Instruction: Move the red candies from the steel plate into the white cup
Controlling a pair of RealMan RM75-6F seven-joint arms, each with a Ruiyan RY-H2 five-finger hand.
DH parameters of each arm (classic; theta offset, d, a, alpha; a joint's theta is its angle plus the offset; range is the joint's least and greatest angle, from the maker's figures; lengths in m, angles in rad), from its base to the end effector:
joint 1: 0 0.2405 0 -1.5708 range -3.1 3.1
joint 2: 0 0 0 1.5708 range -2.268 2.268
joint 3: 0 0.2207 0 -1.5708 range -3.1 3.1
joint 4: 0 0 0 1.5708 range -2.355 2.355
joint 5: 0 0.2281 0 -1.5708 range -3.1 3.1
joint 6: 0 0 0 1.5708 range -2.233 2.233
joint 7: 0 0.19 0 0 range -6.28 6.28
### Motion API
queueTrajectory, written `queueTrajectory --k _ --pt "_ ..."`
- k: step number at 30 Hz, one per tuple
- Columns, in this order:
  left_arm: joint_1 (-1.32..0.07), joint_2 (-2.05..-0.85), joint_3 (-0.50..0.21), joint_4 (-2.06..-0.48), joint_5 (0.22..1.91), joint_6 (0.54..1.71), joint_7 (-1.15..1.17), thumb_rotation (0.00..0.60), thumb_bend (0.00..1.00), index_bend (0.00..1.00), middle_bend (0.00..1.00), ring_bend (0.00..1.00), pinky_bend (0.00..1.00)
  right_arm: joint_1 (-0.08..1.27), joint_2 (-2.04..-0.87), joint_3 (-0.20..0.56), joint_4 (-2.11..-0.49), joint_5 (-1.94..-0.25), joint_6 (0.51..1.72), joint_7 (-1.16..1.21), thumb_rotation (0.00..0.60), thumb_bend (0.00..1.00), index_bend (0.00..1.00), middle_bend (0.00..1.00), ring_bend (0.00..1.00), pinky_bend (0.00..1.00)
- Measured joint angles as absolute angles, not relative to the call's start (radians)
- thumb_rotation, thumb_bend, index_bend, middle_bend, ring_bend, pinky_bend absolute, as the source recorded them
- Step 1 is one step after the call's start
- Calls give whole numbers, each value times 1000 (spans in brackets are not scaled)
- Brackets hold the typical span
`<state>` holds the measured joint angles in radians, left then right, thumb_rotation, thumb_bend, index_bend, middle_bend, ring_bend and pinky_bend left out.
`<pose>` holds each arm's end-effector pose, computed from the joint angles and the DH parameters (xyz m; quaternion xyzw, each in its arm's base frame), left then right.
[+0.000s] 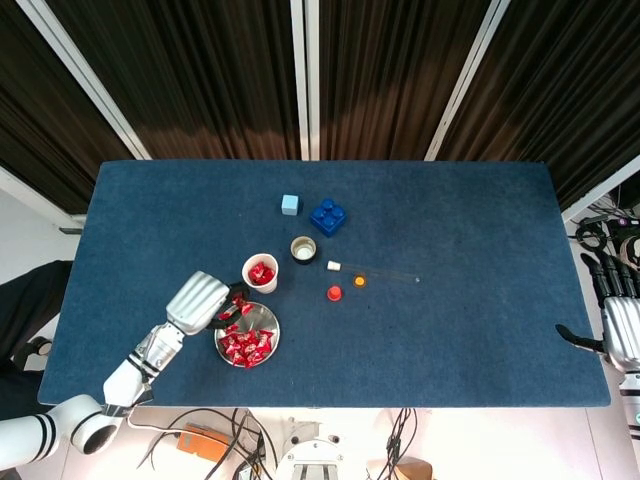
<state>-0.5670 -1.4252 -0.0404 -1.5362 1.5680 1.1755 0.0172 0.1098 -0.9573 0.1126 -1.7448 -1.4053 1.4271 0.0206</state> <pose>-0.1286 0.3040 -0.0165 -0.7434 -0.3433 -0.4598 0.3435 -0.2790 -0.2452 0.1681 0.5729 -0.3958 0.3868 0.6046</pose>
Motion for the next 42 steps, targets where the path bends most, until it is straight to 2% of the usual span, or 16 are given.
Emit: queueTrajectory --k 9,18,20,24,32,35,42 --pt "-653 -1454 -174 -1555 1417 1085 65 600 383 562 922 918 829 101 -958 109 -1726 -1409 1434 45 600 257 0 30 0 129" --pt "-707 -1486 -199 -1522 1311 997 157 600 362 502 917 906 827 106 -966 111 -1709 -1401 1420 55 600 257 0 30 0 132" --pt "-711 -1489 -198 -1519 1291 985 172 600 333 455 912 905 827 108 -966 112 -1707 -1399 1415 55 600 258 0 30 0 132" --pt "-712 -1493 -193 -1520 1271 989 199 600 265 301 907 903 827 112 -968 113 -1706 -1396 1408 54 600 257 0 30 0 132" --pt "-673 -1454 -164 -1562 1322 1069 201 600 251 294 899 900 824 119 -971 116 -1706 -1393 1401 49 600 258 0 30 0 133" --pt "-651 -1434 -144 -1571 1379 1117 191 600 251 322 899 896 824 119 -970 116 -1709 -1399 1403 50 600 258 0 30 0 133" --pt "-583 -1402 -29 -1524 1594 1244 136 600 259 375 899 893 822 114 -970 113 -1705 -1403 1411 58 600 258 0 30 0 133"
